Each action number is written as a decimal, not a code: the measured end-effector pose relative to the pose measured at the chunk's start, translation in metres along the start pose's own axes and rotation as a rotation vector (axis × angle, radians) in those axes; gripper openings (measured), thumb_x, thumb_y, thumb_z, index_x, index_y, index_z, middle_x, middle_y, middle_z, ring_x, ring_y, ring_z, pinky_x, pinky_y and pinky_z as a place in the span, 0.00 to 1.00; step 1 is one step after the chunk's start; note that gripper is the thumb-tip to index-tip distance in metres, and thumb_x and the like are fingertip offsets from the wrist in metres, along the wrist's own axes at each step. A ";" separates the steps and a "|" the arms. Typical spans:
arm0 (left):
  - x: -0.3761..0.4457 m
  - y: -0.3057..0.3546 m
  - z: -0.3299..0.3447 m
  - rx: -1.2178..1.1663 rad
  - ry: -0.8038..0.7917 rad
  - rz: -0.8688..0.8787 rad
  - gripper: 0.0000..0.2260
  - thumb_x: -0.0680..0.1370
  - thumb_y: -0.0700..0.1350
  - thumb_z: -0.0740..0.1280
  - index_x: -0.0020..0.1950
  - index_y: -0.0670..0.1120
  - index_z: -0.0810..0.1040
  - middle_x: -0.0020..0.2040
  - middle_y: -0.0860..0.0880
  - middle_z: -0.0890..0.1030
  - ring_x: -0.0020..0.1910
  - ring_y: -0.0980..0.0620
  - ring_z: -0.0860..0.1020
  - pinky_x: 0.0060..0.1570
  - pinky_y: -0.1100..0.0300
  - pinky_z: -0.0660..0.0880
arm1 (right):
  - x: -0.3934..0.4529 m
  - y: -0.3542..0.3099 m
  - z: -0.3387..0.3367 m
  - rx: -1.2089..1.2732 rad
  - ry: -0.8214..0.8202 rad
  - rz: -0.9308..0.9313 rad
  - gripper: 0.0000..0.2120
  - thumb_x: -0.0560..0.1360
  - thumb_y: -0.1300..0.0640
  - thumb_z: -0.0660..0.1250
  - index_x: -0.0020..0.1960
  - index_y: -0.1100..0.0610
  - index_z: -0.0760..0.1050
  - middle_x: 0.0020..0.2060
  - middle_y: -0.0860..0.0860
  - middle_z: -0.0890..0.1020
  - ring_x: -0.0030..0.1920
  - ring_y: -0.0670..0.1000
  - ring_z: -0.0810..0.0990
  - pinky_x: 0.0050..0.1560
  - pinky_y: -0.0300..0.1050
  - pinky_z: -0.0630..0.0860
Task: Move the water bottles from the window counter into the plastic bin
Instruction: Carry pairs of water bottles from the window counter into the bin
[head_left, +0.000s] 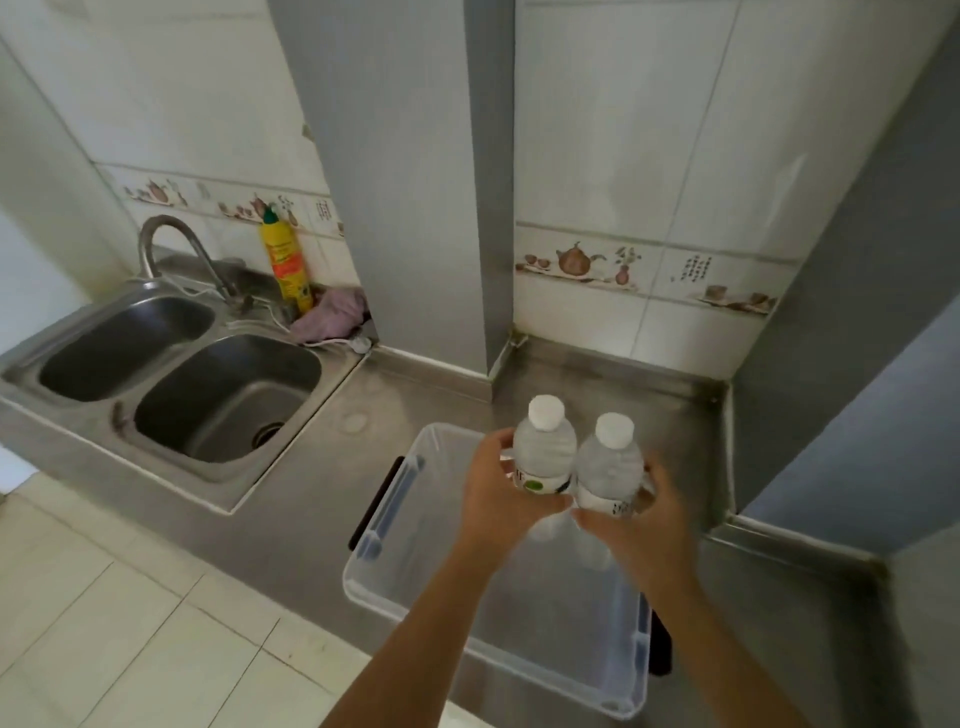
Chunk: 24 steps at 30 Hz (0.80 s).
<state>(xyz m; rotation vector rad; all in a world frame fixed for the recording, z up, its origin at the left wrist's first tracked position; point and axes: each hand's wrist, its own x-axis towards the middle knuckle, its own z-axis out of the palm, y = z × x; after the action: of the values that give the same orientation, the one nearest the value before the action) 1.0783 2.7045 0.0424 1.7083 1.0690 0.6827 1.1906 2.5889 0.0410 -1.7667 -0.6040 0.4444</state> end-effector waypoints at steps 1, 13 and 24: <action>0.004 -0.006 0.005 0.035 -0.011 -0.002 0.34 0.58 0.44 0.86 0.60 0.45 0.74 0.51 0.53 0.81 0.49 0.57 0.81 0.45 0.75 0.74 | 0.002 0.005 0.000 -0.028 0.007 -0.008 0.32 0.54 0.51 0.83 0.51 0.37 0.70 0.45 0.34 0.79 0.45 0.35 0.79 0.40 0.28 0.71; 0.019 -0.037 0.024 0.160 -0.089 -0.069 0.36 0.56 0.45 0.86 0.54 0.58 0.69 0.51 0.62 0.77 0.49 0.64 0.77 0.40 0.74 0.73 | 0.006 0.034 0.002 -0.215 -0.080 -0.090 0.34 0.60 0.49 0.80 0.59 0.37 0.65 0.53 0.33 0.73 0.53 0.36 0.75 0.49 0.27 0.66; 0.013 -0.029 0.010 0.234 -0.214 0.025 0.34 0.64 0.45 0.83 0.65 0.48 0.71 0.62 0.48 0.78 0.62 0.48 0.78 0.62 0.54 0.74 | -0.001 0.027 -0.003 -0.235 -0.061 -0.033 0.28 0.68 0.58 0.77 0.65 0.57 0.72 0.58 0.50 0.74 0.62 0.53 0.75 0.60 0.28 0.66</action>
<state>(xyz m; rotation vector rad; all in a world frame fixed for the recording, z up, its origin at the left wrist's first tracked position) 1.0826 2.7155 0.0113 1.9490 1.0078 0.3900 1.1963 2.5805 0.0158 -1.9683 -0.7528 0.4184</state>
